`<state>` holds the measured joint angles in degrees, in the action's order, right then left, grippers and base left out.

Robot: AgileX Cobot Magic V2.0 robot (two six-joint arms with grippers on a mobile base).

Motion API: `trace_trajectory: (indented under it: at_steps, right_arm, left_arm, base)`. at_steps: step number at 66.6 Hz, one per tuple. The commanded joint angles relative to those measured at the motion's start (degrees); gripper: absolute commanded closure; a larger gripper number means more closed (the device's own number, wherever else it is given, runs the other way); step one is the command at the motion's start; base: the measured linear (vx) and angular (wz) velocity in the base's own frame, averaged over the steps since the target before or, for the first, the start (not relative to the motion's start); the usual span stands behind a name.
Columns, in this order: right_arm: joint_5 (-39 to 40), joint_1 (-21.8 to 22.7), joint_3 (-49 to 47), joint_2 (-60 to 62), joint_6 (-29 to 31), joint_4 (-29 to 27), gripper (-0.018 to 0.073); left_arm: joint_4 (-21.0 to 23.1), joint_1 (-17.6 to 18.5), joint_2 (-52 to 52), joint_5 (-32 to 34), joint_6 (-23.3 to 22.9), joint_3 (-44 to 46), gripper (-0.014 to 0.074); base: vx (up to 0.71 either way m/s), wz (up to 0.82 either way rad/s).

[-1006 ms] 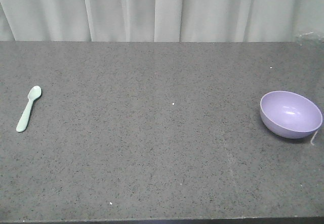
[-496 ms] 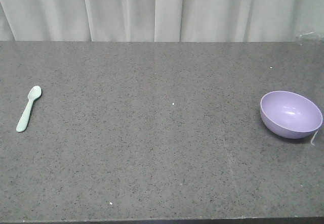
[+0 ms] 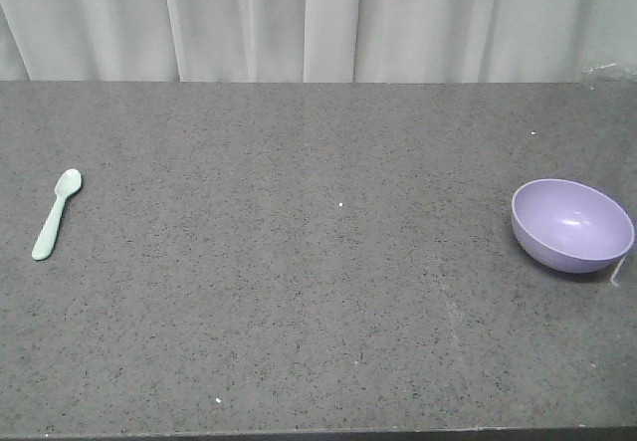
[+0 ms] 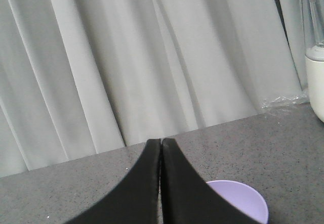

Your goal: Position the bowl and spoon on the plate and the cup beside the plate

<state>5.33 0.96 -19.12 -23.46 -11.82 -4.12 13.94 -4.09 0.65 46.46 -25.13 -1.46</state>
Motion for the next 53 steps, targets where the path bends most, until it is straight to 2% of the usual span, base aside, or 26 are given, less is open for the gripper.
trace_trajectory:
  at_steps: [1,9,15,20,21,23,25,29,35,41,47,53]
  right_arm:
    - [6.1,0.1,-2.0,-2.2,0.4,0.4,0.0562]
    - [6.3,0.1,-2.0,-3.5,0.4,0.5,0.0562]
    - [5.0,0.1,-3.1,-4.3,0.4,2.1,0.0562]
    - [1.2,0.0,-6.5,-5.6,0.4,5.6,0.0561]
    - [-1.0,0.0,-8.8,-6.7,0.4,8.0,0.056]
    - [-2.1,0.0,-10.2,-7.4,0.4,9.6,0.0559]
    - [-3.0,0.0,-12.0,-8.4,0.5,11.4,0.0554]
    - [-3.8,0.0,-15.2,-10.5,0.4,13.3,0.0536]
    - [-3.1,0.0,-18.6,-13.3,0.4,13.7,0.048]
    - [-1.3,0.0,-20.4,-15.4,0.4,13.7,0.0384]
    - [1.7,0.0,-20.6,-16.8,-0.3,13.5,0.0246]
    - [2.3,0.0,-20.6,-17.3,-0.4,13.3,0.0124]
  left_arm:
    - [-0.2,0.5,0.8,-0.2,-0.7,1.0,0.0603]
    - [-0.6,0.5,0.8,-0.5,-1.1,1.0,0.0603]
    - [-2.6,0.5,0.7,-2.5,-5.5,1.8,0.0603]
    - [-10.4,0.5,0.5,-12.4,-8.2,6.3,0.0603]
    - [-14.6,0.5,0.0,-18.6,-8.2,9.3,0.0603]
    - [-18.9,0.5,-0.9,-25.2,-8.1,12.8,0.0603]
    - [-22.4,0.5,-2.3,-31.5,-8.1,16.3,0.0603]
    - [-26.8,0.5,-6.1,-41.2,-8.0,23.3,0.06]
    - [-29.0,0.5,-12.2,-49.0,-7.6,32.1,0.0592]
    - [-29.1,0.5,-19.2,-53.0,-7.5,39.1,0.0563]
    - [-29.1,0.5,-26.2,-56.1,-7.5,44.4,0.0504]
    - [-29.1,0.5,-31.6,-58.9,-7.5,47.8,0.0401]
  base:
    - [0.0,0.0]
    - [0.0,0.0]
    - [0.0,0.0]
    - [0.0,0.0]
    - [0.0,0.0]
    - [0.0,0.0]
    - [0.0,0.0]
    - [0.0,0.0]
    - [0.0,0.0]
    - [0.0,0.0]
    - [0.0,0.0]
    - [0.0,0.0]
